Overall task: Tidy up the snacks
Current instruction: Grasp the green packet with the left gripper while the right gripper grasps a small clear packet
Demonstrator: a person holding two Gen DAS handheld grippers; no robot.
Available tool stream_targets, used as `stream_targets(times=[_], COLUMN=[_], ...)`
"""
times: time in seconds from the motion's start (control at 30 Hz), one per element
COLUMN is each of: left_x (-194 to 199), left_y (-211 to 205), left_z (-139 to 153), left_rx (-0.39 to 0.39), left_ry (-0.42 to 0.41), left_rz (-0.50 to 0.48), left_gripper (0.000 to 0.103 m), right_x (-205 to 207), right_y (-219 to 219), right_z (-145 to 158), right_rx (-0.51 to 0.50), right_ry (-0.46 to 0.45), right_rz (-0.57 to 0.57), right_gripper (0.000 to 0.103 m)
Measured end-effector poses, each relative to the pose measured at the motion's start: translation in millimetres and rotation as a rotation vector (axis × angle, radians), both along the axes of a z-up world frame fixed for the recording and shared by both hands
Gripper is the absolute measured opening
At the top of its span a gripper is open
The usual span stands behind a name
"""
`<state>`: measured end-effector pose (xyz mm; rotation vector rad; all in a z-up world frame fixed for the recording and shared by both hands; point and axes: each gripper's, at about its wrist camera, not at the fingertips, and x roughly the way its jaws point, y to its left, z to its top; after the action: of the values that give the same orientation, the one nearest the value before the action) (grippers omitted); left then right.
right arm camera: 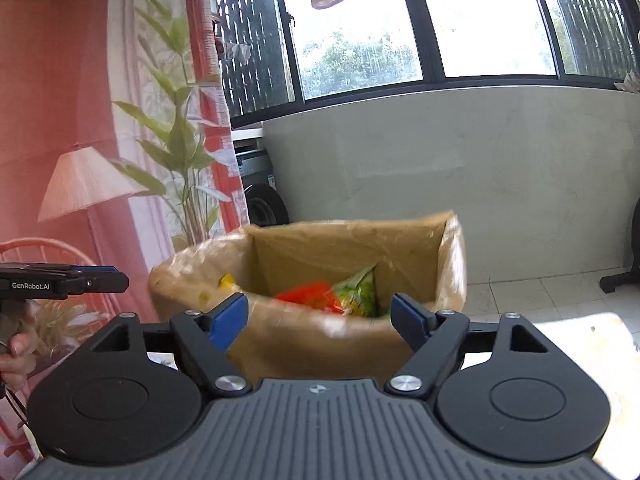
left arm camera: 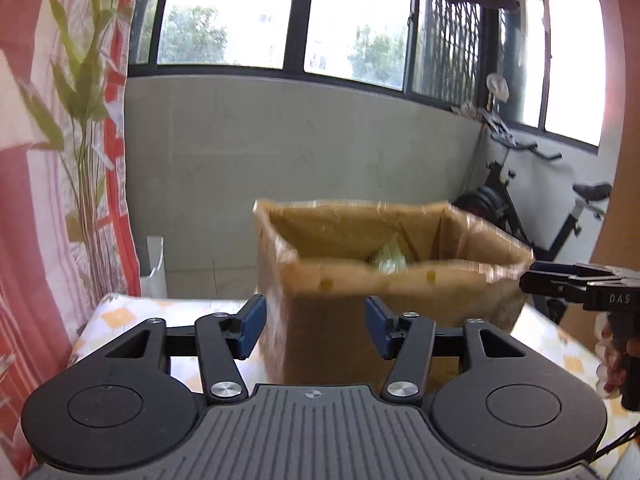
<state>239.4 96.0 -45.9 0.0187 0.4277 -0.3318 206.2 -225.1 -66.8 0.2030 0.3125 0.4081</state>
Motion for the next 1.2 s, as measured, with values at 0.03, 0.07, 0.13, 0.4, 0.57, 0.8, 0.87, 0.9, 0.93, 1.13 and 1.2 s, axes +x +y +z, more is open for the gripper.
stream_targets(times=[0.03,0.07,0.13,0.4,0.57,0.8,0.87,0.9,0.93,1.13,1.2], left_x=[-2,-5,-8,-10,-10,-7,-8,-9,-10,-25,-29], left_y=[3,7,15,31,31,30,31,32,34,33,31], left_z=[-4,-8,-18,-52,-65,-84,-86,-87,-88,-105,-113], left_rx=[0.010,0.019,0.018,-0.020,-0.019,-0.026,-0.043,-0.052,-0.061,-0.106,-0.112], left_ry=[0.008,0.018,0.047,0.139,0.159,0.187,0.184,0.180,0.177,0.210,0.226], left_rz=[0.001,0.005,0.016,0.042,0.033,0.057,0.072,0.083,0.096,0.136,0.142], left_gripper=[0.061,0.061,0.061,0.061,0.061,0.061,0.061,0.061,0.061,0.061,0.061], right_x=[-3,-8,-17,-32,-27,-7,-2,2,5,25,31], right_y=[3,6,11,29,37,53,59,62,64,85,94], right_z=[-4,-8,-16,-53,-71,-84,-87,-88,-90,-102,-105], right_rx=[-0.002,-0.011,-0.036,-0.077,-0.100,-0.097,-0.098,-0.100,-0.101,-0.114,-0.127], right_ry=[0.010,0.017,0.022,0.128,0.208,0.280,0.289,0.292,0.294,0.324,0.330], right_rz=[0.006,0.011,0.018,0.058,0.074,0.074,0.069,0.060,0.047,0.004,-0.001], right_gripper=[0.081,0.081,0.081,0.078,0.074,0.071,0.067,0.066,0.064,0.062,0.062])
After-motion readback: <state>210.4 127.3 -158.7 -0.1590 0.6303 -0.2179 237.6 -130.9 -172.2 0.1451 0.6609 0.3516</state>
